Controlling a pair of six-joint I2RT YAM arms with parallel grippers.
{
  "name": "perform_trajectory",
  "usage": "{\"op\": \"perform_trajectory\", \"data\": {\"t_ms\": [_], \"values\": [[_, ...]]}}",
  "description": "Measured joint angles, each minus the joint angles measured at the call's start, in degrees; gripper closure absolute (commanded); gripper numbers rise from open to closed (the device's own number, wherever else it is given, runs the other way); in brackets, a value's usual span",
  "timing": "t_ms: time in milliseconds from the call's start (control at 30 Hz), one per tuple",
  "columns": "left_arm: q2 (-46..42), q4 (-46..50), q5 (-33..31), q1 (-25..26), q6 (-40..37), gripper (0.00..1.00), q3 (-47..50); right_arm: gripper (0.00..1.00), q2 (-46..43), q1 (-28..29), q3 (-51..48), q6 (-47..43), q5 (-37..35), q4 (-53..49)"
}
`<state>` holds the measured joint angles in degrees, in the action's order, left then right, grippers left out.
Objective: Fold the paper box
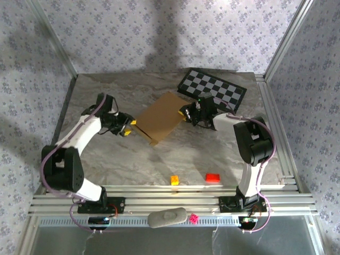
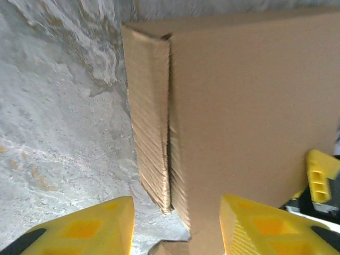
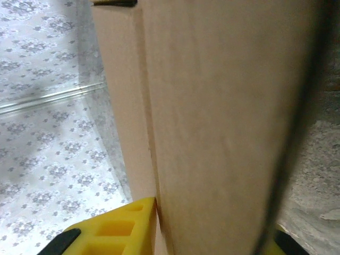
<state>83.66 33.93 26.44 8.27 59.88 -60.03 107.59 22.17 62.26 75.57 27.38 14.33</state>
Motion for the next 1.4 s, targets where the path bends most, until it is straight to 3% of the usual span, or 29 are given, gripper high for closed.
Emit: {"op": "perform_trajectory", "data": {"t_ms": [167,833,1200,1400], "values": [[-3.6,-0.3,-0.7,-0.7,0.2,0.53,1.8,0.78,0.0,0.0,1.2,-1.5,0.0,-2.6],[8.6,-5.9,-1.8,6.8,2.4,0.7,4.4,0.78,2.5,-0.2,1.2,-3.7,0.5,-5.2],[8.9,-6.8,-3.1,7.3,2.6,0.69,3.5,0.79,2.9,-0.4,1.2,-3.7,0.9,-5.2],[7.0,-5.7,-5.4,7.3,3.3,0.55,3.2,0.79,3.3,-0.5,1.5,-3.7,1.3,-5.2]]}}
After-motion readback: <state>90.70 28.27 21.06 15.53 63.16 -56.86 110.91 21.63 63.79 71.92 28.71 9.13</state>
